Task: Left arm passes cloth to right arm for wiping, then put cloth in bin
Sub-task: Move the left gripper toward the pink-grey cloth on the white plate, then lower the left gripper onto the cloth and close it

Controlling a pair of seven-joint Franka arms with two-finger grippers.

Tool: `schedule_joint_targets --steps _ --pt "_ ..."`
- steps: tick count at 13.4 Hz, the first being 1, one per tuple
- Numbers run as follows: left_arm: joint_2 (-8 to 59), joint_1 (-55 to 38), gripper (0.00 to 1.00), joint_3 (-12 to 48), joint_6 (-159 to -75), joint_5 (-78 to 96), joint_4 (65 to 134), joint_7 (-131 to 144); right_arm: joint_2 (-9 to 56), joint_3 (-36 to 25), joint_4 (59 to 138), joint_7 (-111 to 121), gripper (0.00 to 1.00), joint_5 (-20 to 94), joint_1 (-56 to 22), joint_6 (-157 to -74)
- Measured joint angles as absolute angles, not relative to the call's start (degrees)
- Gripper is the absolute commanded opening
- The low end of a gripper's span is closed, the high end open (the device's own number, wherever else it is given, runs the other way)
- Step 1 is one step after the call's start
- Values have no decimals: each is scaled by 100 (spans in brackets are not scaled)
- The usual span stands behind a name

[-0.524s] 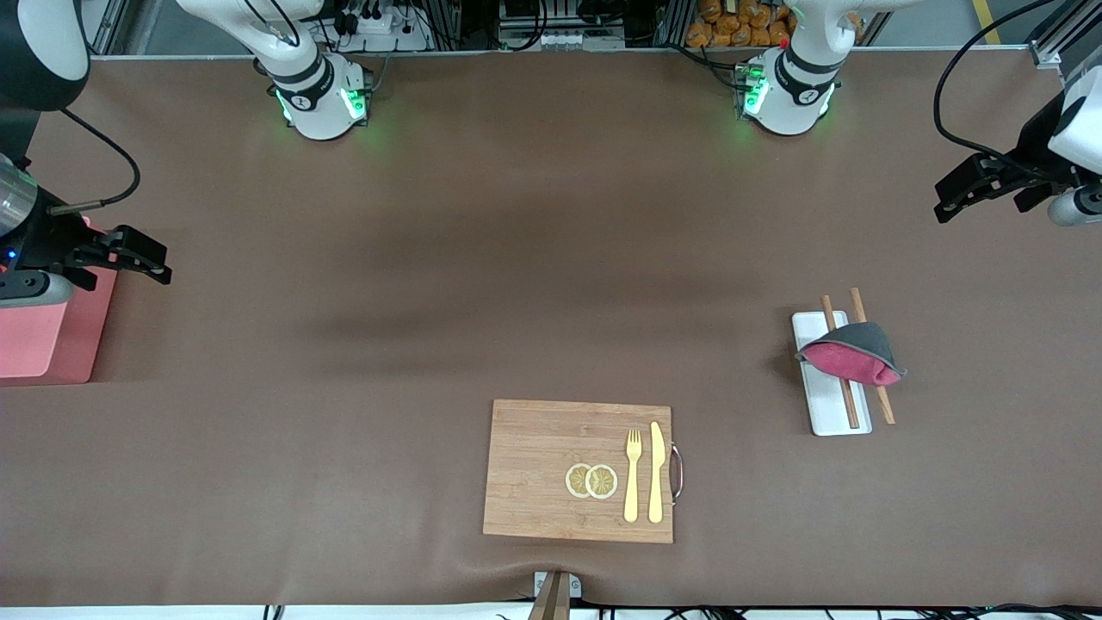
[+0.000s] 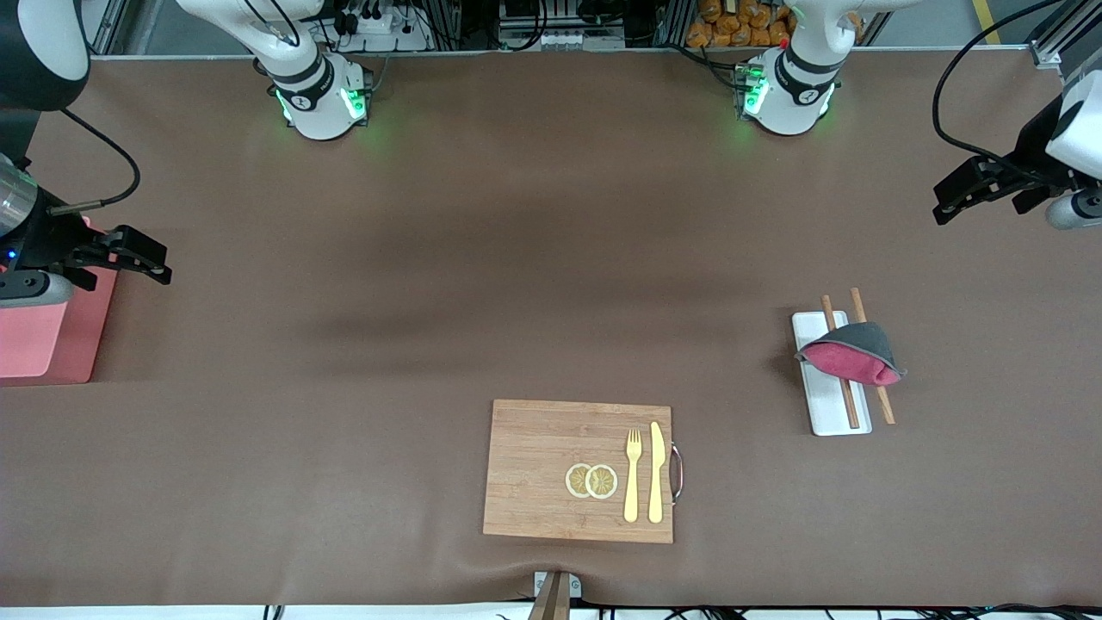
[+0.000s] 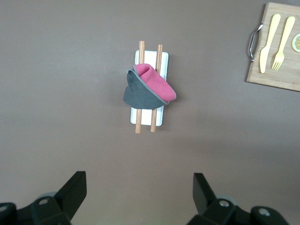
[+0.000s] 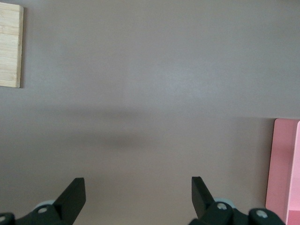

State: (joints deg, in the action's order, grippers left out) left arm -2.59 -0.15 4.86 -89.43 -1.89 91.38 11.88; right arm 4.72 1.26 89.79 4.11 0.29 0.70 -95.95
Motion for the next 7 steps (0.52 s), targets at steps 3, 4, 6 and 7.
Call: schedule_joint_targets --steps 3,4,6,7 --pt "38 -12 100 486 -9213 -189 9150 1121 478 126 8979 411 100 29 70 -9595" --pt "175 -11 100 486 -9353 -189 9162 1121 487 126 8979 411 100 29 70 -9595" --pt "527 0 100 485 -9711 -189 9207 1121 509 125 8980 411 100 29 71 -9595" --pt "724 11 100 480 -9934 -190 9245 1120 515 125 8981 411 100 29 71 -9595"
